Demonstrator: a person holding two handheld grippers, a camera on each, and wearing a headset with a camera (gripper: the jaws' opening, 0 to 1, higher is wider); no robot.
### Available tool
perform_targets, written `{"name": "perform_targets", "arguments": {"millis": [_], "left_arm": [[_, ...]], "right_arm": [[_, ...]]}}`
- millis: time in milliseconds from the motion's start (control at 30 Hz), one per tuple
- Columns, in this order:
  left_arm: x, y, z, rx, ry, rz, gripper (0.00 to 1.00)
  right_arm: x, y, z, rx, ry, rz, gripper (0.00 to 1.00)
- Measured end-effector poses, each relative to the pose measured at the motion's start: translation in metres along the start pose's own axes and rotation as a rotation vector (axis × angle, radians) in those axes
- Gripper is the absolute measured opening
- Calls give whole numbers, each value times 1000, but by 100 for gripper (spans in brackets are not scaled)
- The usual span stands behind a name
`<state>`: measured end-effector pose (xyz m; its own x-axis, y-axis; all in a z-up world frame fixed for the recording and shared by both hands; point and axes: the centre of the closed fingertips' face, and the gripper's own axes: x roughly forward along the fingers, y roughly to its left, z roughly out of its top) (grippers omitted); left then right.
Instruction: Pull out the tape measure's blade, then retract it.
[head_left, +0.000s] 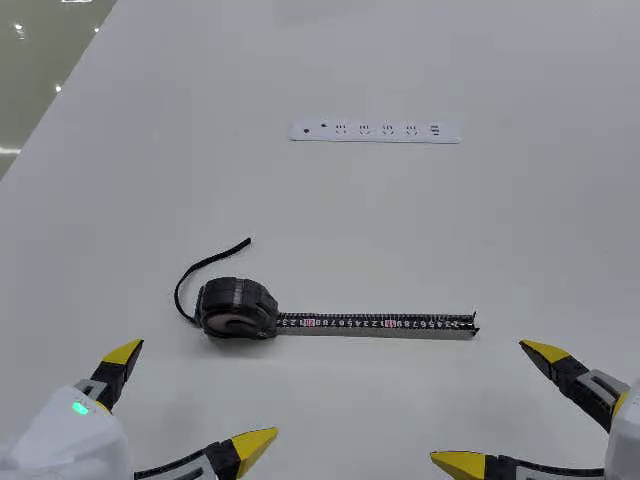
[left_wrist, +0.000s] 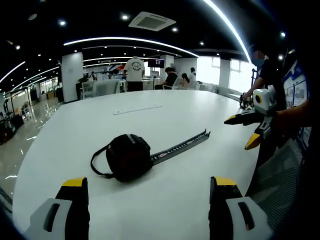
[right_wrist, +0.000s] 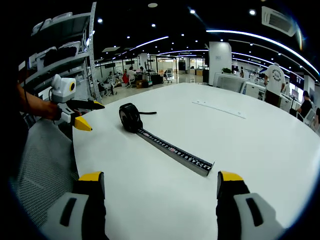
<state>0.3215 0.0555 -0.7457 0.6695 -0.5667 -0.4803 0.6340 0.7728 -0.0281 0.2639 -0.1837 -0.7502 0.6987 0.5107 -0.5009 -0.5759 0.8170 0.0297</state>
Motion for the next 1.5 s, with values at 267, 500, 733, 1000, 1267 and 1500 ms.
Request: {"name": "perform_targets", "arguments": {"millis": [267,500,733,1000,1267,1500], "left_arm": [[6,1,6,-20,-13,58,98],[12,-6,7,-45,-14,69,98],[23,1,9,-52,1,154,98],[34,6,13,-94,1,197,96],[47,14,24,-106,-17,255,95],[58,21,28,-127,-15,277,91]], "right_arm": [[2,-11,0,-56,-2,38,90],[5,-25,-5,-85,9,66,83],[12,-46,-9,-158,24,127,73],[22,-53,-12,-216,61,200,63],[36,-65,-17,-267,105,258,54],[47,-73,-21,-301,137,291,44]]}}
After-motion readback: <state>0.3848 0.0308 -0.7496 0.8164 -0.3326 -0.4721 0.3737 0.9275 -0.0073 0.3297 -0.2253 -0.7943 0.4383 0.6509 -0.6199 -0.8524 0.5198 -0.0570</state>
